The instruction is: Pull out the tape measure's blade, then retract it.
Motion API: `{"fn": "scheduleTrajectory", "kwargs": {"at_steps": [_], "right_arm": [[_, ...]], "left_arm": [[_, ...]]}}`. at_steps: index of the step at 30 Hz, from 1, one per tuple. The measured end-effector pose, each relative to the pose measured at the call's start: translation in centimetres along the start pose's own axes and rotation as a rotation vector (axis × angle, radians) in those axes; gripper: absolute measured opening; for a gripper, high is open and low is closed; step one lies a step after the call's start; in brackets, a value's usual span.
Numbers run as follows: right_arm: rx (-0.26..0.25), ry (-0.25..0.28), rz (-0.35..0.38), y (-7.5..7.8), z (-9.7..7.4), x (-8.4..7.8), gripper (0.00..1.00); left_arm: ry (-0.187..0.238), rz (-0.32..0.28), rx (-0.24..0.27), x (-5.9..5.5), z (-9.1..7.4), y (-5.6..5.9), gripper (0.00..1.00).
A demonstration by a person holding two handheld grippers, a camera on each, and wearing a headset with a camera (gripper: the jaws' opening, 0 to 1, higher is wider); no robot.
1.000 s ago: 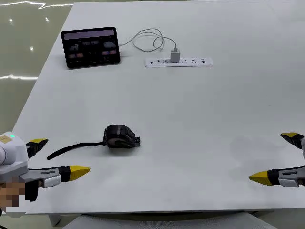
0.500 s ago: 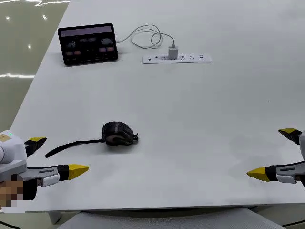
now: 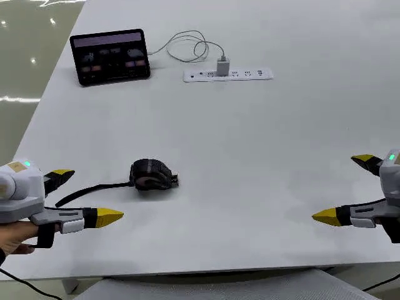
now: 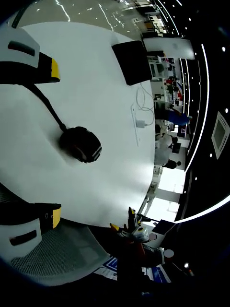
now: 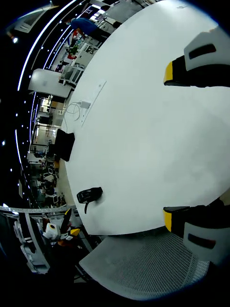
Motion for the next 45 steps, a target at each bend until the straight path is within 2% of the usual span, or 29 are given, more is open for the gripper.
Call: {"fn": "scheduleTrajectory", "kwargs": {"at_steps": [7, 9, 13, 19, 22, 25, 28, 32, 37, 39, 41, 45], "right_arm": [[0.017, 0.011, -0.02, 0.2, 1.3, 1.2, 1.0], [0.022, 0.012, -0.029, 0.2, 1.6, 1.6, 1.0], [0.033, 0.023, -0.039, 0.2, 2.4, 2.5, 1.0], [0.045, 0.039, -0.05, -0.2, 3.4, 3.6, 1.0], [0.052, 0.045, -0.05, -0.4, 3.8, 4.1, 1.0], [0.061, 0.049, -0.048, -0.5, 4.0, 4.5, 1.0], [0.071, 0.051, -0.045, -0.6, 4.4, 4.7, 1.0], [0.088, 0.049, -0.044, -1.0, 4.9, 5.0, 1.0], [0.116, 0.058, -0.076, -1.7, 5.6, 5.9, 1.0], [0.127, 0.06, -0.082, -1.9, 5.9, 6.2, 1.0], [0.145, 0.052, -0.082, -2.1, 6.3, 6.4, 1.0], [0.181, 0.05, -0.099, -3.0, 7.1, 7.1, 1.0]], "left_arm": [[-0.028, 0.007, -0.041, 1.2, 1.5, 0.0, 1.0], [-0.034, 0.036, -0.053, 1.4, 1.9, 0.1, 1.0], [-0.075, 0.086, -0.078, 1.7, 2.8, 0.2, 1.0], [-0.094, 0.123, -0.105, 2.2, 3.7, 0.3, 1.0], [-0.082, 0.206, -0.073, 2.4, 4.1, -0.3, 1.0], [-0.086, 0.19, -0.1, 2.6, 4.2, -0.1, 1.0], [-0.098, 0.21, -0.109, 2.7, 4.5, -0.1, 1.0], [-0.106, 0.256, -0.146, 2.6, 5.0, 0.1, 0.99], [-0.197, 0.308, -0.166, 2.3, 6.2, -0.2, 0.98], [-0.237, 0.323, -0.19, 2.3, 6.5, 0.0, 0.92], [-0.253, 0.352, -0.18, 2.6, 7.0, -0.1, 0.9], [-0.29, 0.381, -0.194, 3.1, 7.9, 0.0, 0.9]]}}
Point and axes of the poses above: the centre of the closed fingertips' face, and the gripper's own axes: z roughly forward along the fingers, y roughly to its right, x roughly out of its top, the point moved 5 cm from there along -z, roughly backward along the fingers, and after that the axes turned 7 degrees about -z, right-handed, at the moved point
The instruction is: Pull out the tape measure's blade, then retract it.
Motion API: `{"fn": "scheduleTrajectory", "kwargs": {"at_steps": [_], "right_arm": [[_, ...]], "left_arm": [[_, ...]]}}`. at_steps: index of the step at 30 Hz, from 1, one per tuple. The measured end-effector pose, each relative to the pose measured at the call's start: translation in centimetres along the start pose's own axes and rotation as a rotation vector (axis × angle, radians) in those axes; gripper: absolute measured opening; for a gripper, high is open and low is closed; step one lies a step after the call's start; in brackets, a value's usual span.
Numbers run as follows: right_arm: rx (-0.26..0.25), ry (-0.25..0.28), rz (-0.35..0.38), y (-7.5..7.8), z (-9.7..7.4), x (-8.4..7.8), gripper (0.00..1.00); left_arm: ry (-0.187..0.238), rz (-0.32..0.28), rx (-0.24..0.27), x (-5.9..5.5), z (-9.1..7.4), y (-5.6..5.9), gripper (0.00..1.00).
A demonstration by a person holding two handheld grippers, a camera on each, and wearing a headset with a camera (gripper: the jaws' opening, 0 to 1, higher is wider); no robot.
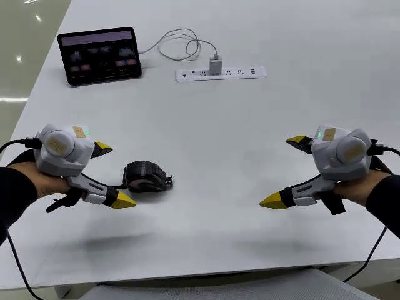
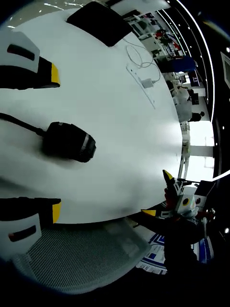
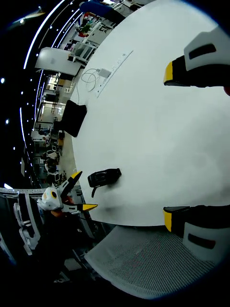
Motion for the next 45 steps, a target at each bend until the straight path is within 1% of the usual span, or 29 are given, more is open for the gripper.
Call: {"fn": "scheduleTrajectory", "kwargs": {"at_steps": [2, 4, 5, 6, 7, 8, 9, 11, 12, 13, 14, 15, 17, 18, 19, 20, 21, 22, 23, 24, 25, 28, 31, 35, 38, 41, 44, 45], "right_arm": [[0.017, -0.003, -0.016, -0.4, 0.5, 0.3, 1.0], [0.033, 0.002, -0.031, -0.7, 1.4, 0.7, 1.0], [0.061, -0.001, -0.046, -1.2, 2.0, 0.9, 1.0], [0.068, -0.006, -0.057, -1.3, 2.3, 1.0, 1.0], [0.068, -0.009, -0.068, -1.3, 2.6, 1.1, 1.0], [0.072, -0.008, -0.072, -1.3, 3.0, 1.3, 1.0], [0.073, -0.008, -0.074, -1.3, 3.2, 1.5, 0.99], [0.067, 0.006, -0.068, -1.0, 3.7, 2.0, 0.99], [0.068, 0.01, -0.06, -0.9, 3.9, 2.1, 1.0], [0.069, 0.01, -0.057, -0.5, 4.2, 2.1, 1.0], [0.07, 0.008, -0.061, -0.5, 4.3, 2.2, 1.0], [0.074, 0.006, -0.073, -0.5, 4.6, 2.4, 1.0], [0.086, 0.008, -0.089, -0.5, 4.9, 2.7, 1.0], [0.098, 0.014, -0.112, -0.5, 5.1, 2.9, 0.99], [0.098, 0.028, -0.14, -0.4, 5.3, 3.3, 0.99], [0.079, 0.031, -0.156, -0.1, 5.5, 3.5, 1.0], [0.088, 0.029, -0.151, -0.2, 5.6, 3.6, 1.0], [0.099, 0.034, -0.155, -0.2, 5.8, 3.8, 1.0], [0.103, 0.034, -0.183, -0.2, 6.1, 4.0, 0.99], [0.105, 0.025, -0.216, -0.1, 6.3, 4.0, 0.99], [0.109, 0.012, -0.226, -0.2, 6.6, 3.9, 0.98], [0.132, 0.008, -0.223, -0.4, 7.3, 4.1, 0.97], [0.146, 0.005, -0.227, -0.5, 7.8, 4.4, 0.97], [0.159, 0.013, -0.22, -0.5, 8.7, 4.8, 0.93], [0.189, 0.018, -0.213, -0.8, 9.6, 5.2, 0.88], [0.223, 0.016, -0.189, -1.2, 10.4, 5.5, 0.78], [0.256, 0.007, -0.198, -1.8, 11.4, 5.7, 0.77], [0.275, 0.013, -0.21, -2.1, 11.8, 5.9, 0.75]], "left_arm": [[-0.008, 0.018, -0.011, 0.4, 0.3, -0.1, 0.9], [-0.029, 0.038, -0.022, 0.8, 0.7, -0.1, 0.9], [-0.038, 0.054, -0.031, 1.0, 1.0, -0.2, 0.9], [-0.048, 0.064, -0.036, 1.1, 1.2, -0.2, 0.9], [-0.061, 0.072, -0.04, 1.1, 1.4, -0.2, 0.9], [-0.076, 0.085, -0.05, 1.3, 1.6, 0.0, 0.89], [-0.08, 0.087, -0.051, 1.4, 1.8, 0.0, 0.88], [-0.087, 0.09, -0.067, 1.6, 2.1, 0.4, 0.84], [-0.087, 0.094, -0.071, 1.6, 2.5, 0.5, 0.82], [-0.095, 0.104, -0.075, 1.6, 2.9, 0.6, 0.82], [-0.111, 0.116, -0.081, 1.5, 3.1, 0.7, 0.82], [-0.13, 0.131, -0.087, 1.3, 3.4, 0.7, 0.82], [-0.15, 0.143, -0.099, 1.2, 3.8, 0.6, 0.81], [-0.157, 0.147, -0.101, 1.2, 4.0, 0.5, 0.8], [-0.163, 0.149, -0.102, 1.2, 4.2, 0.4, 0.79], [-0.176, 0.155, -0.1, 1.2, 4.4, 0.3, 0.77], [-0.184, 0.163, -0.102, 1.2, 4.5, 0.3, 0.75], [-0.19, 0.17, -0.105, 1.2, 4.5, 0.4, 0.72], [-0.193, 0.173, -0.108, 1.3, 4.7, 0.5, 0.72], [-0.196, 0.177, -0.111, 1.3, 4.8, 0.6, 0.72], [-0.202, 0.184, -0.116, 1.3, 4.9, 0.6, 0.72], [-0.218, 0.198, -0.124, 1.3, 5.1, 0.6, 0.69], [-0.227, 0.212, -0.139, 1.4, 5.4, 0.8, 0.62], [-0.238, 0.242, -0.142, 1.6, 5.5, 0.9, 0.54], [-0.247, 0.267, -0.13, 1.6, 5.6, 0.6, 0.46], [-0.25, 0.267, -0.135, 1.5, 5.7, 0.6, 0.41], [-0.26, 0.272, -0.14, 1.3, 5.7, 0.7, 0.37], [-0.257, 0.285, -0.137, 1.4, 5.7, 0.7, 0.36]]}}
Point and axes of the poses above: the centre of the closed fingertips' face, and the gripper's own axes: z roughly forward along the fingers, y roughly to its right, x roughly out of its top, the point moved 5 cm from there along -z, roughly backward along the fingers, and after that the axes turned 7 degrees about -z, right-handed, at the moved point
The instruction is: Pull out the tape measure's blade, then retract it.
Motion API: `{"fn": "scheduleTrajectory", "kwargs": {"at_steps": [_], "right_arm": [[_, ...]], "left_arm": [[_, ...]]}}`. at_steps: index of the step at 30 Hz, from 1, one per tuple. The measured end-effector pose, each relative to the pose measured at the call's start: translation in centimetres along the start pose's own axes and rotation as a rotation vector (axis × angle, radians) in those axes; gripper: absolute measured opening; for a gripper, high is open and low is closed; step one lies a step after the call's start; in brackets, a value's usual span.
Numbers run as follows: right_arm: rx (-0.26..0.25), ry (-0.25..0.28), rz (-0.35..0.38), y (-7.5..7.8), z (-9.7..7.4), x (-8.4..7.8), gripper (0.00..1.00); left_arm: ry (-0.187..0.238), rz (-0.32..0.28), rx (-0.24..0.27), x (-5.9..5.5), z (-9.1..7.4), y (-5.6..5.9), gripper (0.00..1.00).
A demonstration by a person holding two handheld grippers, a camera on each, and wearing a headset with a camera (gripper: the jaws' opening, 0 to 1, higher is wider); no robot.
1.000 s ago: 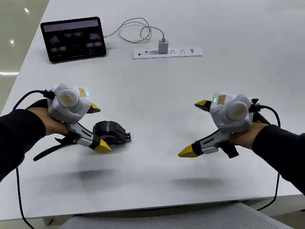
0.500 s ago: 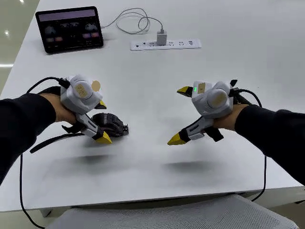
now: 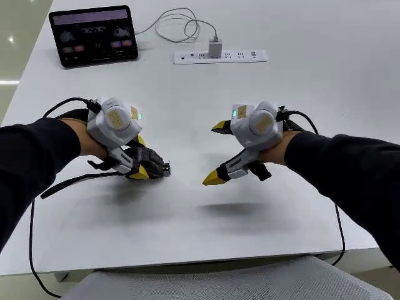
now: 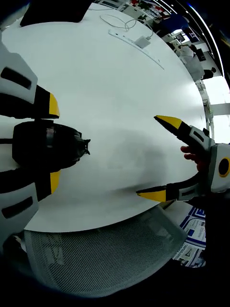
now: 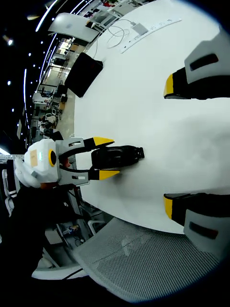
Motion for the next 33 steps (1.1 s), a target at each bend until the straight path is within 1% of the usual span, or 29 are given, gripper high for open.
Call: {"fn": "scheduleTrajectory", "kwargs": {"at_steps": [3, 4, 5, 6, 7, 8, 10, 11, 14, 15, 17, 20, 22, 24, 26, 29, 31, 33], "right_arm": [[0.029, 0.0, -0.039, -0.3, 1.1, 0.5, 0.7], [0.034, -0.007, -0.055, -0.3, 1.4, 0.5, 0.7], [0.039, -0.019, -0.063, -0.3, 1.9, 0.5, 0.69], [0.045, -0.026, -0.068, -0.3, 2.2, 0.5, 0.67], [0.044, -0.027, -0.075, -0.3, 2.6, 0.6, 0.65], [0.051, -0.024, -0.078, -0.2, 3.1, 0.6, 0.64], [0.052, -0.021, -0.069, 0.0, 3.7, 0.8, 0.61], [0.057, -0.022, -0.069, 0.1, 4.1, 0.9, 0.59], [0.07, -0.027, -0.075, 0.0, 5.3, 1.0, 0.52], [0.067, -0.035, -0.083, 0.1, 5.7, 0.9, 0.49], [0.074, -0.029, -0.066, 0.2, 6.3, 1.1, 0.45], [0.083, -0.02, -0.071, -0.1, 7.2, 1.6, 0.4], [0.088, -0.025, -0.077, -0.1, 7.6, 1.7, 0.37], [0.09, -0.024, -0.053, 0.0, 8.0, 1.9, 0.36], [0.097, -0.025, -0.052, -0.1, 8.3, 2.1, 0.33], [0.093, -0.039, -0.069, 0.0, 8.7, 2.1, 0.24], [0.095, -0.051, -0.08, 0.1, 9.0, 2.0, 0.22], [0.098, -0.059, -0.084, 0.1, 9.4, 1.8, 0.18]], "left_arm": [[0.0, 0.022, 0.002, 0.0, 0.0, 0.1, 0.35], [-0.001, 0.044, 0.004, 0.0, 0.1, 0.2, 0.35], [-0.02, 0.094, 0.018, -0.2, 0.0, 0.1, 0.34], [-0.03, 0.113, 0.02, -0.3, 0.1, 0.2, 0.34], [-0.026, 0.095, 0.021, -0.3, 0.2, 0.3, 0.34], [-0.029, 0.091, 0.024, -0.2, 0.2, 0.2, 0.34], [-0.029, 0.104, 0.023, -0.3, 0.2, 0.2, 0.34], [-0.026, 0.101, 0.023, -0.3, 0.2, 0.1, 0.34], [-0.015, 0.102, 0.017, -0.4, 0.2, 0.1, 0.33], [-0.007, 0.097, 0.014, -0.3, 0.2, 0.0, 0.33], [-0.003, 0.075, 0.012, -0.4, 0.2, -0.2, 0.33], [-0.01, 0.067, 0.008, -0.3, 0.3, -0.3, 0.33], [-0.016, 0.067, 0.007, -0.4, 0.3, -0.3, 0.33], [-0.017, 0.065, 0.008, -0.4, 0.3, -0.1, 0.33], [-0.011, 0.059, 0.006, -0.4, 0.2, -0.1, 0.33], [-0.005, 0.05, 0.003, -0.4, 0.2, -0.2, 0.33], [-0.007, 0.051, 0.0, -0.4, 0.2, -0.2, 0.33], [-0.012, 0.053, -0.003, -0.4, 0.3, -0.3, 0.33]]}}
Point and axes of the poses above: the centre of the closed fingertips' face, and the gripper's own axes: z roughly forward along the fingers, y roughly to its right, x roughly out of its top, the point moved 5 cm from there along -z, roughly backward along the fingers, and after that the axes turned 7 degrees about -z, right-handed, at the moved point
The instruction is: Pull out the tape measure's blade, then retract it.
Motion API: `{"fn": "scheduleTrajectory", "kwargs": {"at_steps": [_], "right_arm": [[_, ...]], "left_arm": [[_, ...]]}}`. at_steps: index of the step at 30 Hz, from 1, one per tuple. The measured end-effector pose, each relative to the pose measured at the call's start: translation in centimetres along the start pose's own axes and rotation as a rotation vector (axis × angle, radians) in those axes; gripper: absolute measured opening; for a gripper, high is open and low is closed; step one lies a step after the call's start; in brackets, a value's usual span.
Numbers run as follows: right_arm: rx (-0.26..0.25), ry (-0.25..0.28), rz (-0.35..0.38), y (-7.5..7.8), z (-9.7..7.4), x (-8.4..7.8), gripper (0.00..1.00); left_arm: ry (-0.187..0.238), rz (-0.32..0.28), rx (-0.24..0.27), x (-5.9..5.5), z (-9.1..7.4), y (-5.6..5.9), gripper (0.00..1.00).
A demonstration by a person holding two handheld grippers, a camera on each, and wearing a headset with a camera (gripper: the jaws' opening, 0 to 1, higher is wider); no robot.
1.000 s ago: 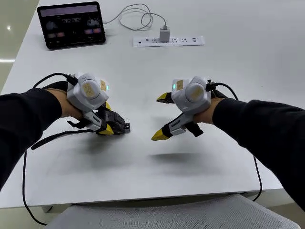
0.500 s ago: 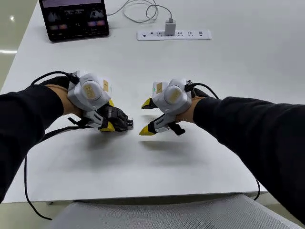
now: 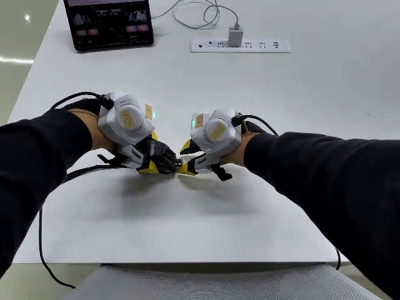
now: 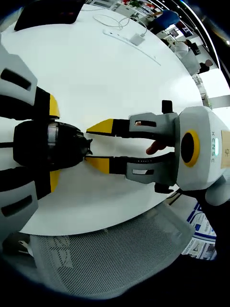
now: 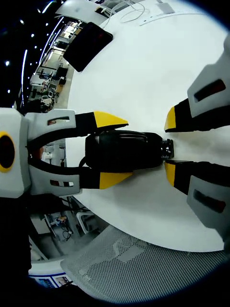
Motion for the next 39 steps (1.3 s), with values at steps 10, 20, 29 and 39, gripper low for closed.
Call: {"fn": "scheduleTrajectory", "kwargs": {"at_steps": [10, 20, 29, 39], "right_arm": [[0.031, -0.025, -0.053, -0.3, 0.4, 0.0, 0.1], [0.032, -0.027, -0.041, -0.3, 0.3, -0.2, 0.09], [0.029, -0.021, -0.004, -0.2, -0.8, -1.5, 0.1], [0.015, -0.03, -0.02, -0.3, -0.5, -0.9, 0.13]], "left_arm": [[-0.004, -0.005, -0.003, 0.0, 0.1, 0.0, 0.33], [0.031, -0.01, -0.008, -0.2, 0.0, 0.0, 0.33], [0.04, -0.031, -0.004, -0.1, 0.0, 0.0, 0.33], [0.036, -0.03, 0.001, -0.2, 0.0, 0.1, 0.33]]}}
Point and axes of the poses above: the centre of the closed fingertips' face, and the gripper's own axes: z roughly forward along the fingers, y roughly to its right, x roughly out of its top, the point moved 5 cm from there along -z, roughly backward along the fingers, and after that the axes turned 7 degrees about -z, right-handed, at the moved point
